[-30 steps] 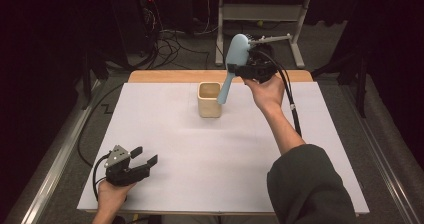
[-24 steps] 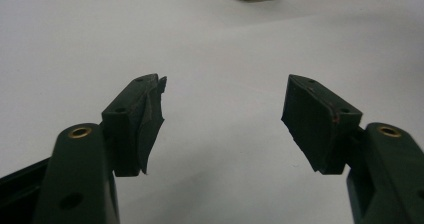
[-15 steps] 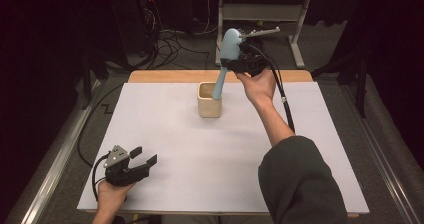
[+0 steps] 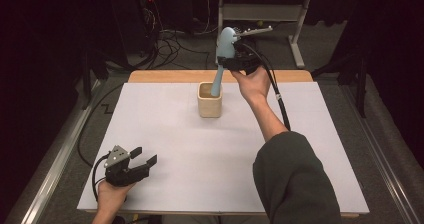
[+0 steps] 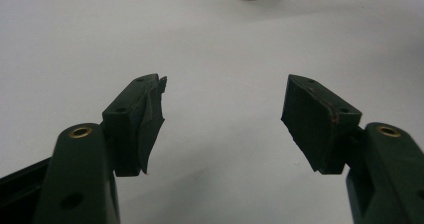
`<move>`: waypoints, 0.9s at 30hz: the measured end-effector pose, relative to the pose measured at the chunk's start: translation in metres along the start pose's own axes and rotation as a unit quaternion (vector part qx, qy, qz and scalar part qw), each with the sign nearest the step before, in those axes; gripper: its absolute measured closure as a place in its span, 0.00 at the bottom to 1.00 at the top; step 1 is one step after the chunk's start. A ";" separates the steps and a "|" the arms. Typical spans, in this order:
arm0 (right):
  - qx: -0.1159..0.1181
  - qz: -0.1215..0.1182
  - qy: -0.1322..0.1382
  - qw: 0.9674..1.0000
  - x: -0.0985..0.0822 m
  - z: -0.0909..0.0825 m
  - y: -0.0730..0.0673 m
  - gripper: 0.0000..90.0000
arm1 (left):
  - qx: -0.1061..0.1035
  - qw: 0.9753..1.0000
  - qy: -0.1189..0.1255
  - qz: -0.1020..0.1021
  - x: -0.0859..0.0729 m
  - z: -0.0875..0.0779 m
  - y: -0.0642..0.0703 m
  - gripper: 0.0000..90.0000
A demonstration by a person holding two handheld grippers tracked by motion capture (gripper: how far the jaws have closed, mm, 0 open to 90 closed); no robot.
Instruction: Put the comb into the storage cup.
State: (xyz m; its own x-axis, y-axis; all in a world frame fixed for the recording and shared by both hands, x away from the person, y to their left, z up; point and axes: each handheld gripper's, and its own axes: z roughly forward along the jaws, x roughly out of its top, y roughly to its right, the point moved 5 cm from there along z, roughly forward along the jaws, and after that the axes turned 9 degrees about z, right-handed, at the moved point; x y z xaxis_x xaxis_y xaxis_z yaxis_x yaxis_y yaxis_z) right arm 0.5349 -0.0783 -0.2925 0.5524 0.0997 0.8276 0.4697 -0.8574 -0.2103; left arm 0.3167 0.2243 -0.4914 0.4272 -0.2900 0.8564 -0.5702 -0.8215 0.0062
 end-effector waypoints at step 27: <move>0.000 0.010 -0.026 1.000 -0.023 0.030 0.003 0.60 | 0.002 1.000 -0.003 0.008 0.000 0.000 0.001 0.37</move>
State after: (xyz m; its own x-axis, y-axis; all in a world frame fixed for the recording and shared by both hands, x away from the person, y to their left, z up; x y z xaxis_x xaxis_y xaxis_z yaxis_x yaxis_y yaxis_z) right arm 0.5444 -0.0679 -0.3280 0.5965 0.1080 0.7953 0.4574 -0.8600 -0.2263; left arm 0.3162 0.2233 -0.4915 0.4228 -0.3066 0.8528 -0.5744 -0.8185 -0.0095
